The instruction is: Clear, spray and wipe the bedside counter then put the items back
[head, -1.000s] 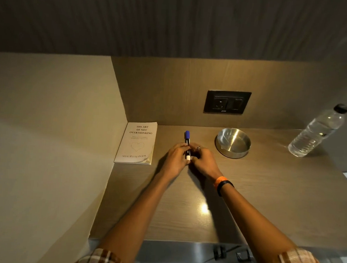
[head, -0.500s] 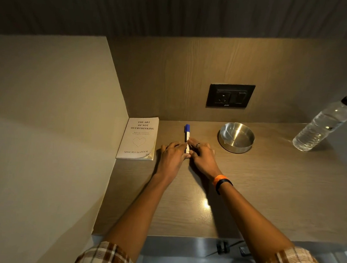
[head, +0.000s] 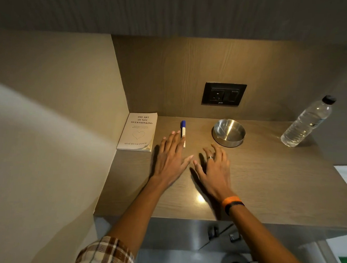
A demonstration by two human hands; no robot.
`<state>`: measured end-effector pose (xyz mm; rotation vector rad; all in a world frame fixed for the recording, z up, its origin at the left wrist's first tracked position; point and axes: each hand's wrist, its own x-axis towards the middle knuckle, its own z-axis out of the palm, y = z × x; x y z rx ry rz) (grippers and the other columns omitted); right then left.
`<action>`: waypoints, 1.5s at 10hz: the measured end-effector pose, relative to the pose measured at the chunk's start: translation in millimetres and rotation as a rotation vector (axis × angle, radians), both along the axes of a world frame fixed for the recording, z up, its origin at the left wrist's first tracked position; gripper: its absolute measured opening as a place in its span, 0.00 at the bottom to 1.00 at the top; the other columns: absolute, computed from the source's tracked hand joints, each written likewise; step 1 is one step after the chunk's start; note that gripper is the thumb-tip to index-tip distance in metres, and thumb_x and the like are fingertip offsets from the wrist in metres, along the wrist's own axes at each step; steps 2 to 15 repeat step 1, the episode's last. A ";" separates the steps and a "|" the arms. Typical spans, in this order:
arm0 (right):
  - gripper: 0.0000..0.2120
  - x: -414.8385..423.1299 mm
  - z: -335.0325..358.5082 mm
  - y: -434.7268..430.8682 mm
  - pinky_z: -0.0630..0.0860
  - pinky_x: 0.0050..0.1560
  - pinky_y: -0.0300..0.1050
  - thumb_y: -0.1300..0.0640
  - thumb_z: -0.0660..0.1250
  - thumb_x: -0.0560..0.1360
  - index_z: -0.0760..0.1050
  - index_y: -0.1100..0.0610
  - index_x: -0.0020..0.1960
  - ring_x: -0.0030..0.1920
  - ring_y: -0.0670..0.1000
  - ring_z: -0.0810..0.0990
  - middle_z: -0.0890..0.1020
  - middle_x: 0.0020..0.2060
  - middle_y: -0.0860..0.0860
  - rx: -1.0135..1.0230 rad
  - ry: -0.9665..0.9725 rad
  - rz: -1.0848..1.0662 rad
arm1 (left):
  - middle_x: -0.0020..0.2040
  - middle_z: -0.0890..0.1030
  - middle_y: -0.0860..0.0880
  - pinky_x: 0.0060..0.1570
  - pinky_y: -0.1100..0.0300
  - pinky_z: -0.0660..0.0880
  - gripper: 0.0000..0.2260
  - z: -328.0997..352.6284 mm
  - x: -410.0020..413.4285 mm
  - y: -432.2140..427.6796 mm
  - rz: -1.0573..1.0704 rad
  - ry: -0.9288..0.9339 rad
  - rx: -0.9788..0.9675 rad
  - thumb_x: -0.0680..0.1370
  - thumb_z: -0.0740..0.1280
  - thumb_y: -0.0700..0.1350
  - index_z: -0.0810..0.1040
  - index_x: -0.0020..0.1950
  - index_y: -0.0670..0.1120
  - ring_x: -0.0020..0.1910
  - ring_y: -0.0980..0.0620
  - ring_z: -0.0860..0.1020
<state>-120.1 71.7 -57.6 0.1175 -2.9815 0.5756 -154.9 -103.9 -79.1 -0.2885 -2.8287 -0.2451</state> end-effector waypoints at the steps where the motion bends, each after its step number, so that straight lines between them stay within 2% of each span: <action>1: 0.34 60.8 6.6 26.7 0.61 0.78 0.57 0.29 0.51 0.78 0.66 0.50 0.75 0.79 0.55 0.58 0.62 0.78 0.54 0.058 0.002 0.015 | 0.82 0.51 0.43 0.80 0.44 0.49 0.38 19.0 16.0 16.0 -0.034 0.069 0.047 0.79 0.48 0.69 0.42 0.81 0.48 0.82 0.45 0.49; 15: 0.34 60.8 6.6 26.7 0.61 0.78 0.57 0.29 0.51 0.78 0.66 0.50 0.75 0.79 0.55 0.58 0.62 0.78 0.54 0.058 0.002 0.015 | 0.82 0.51 0.43 0.80 0.44 0.49 0.38 19.0 16.0 16.0 -0.034 0.069 0.047 0.79 0.48 0.69 0.42 0.81 0.48 0.82 0.45 0.49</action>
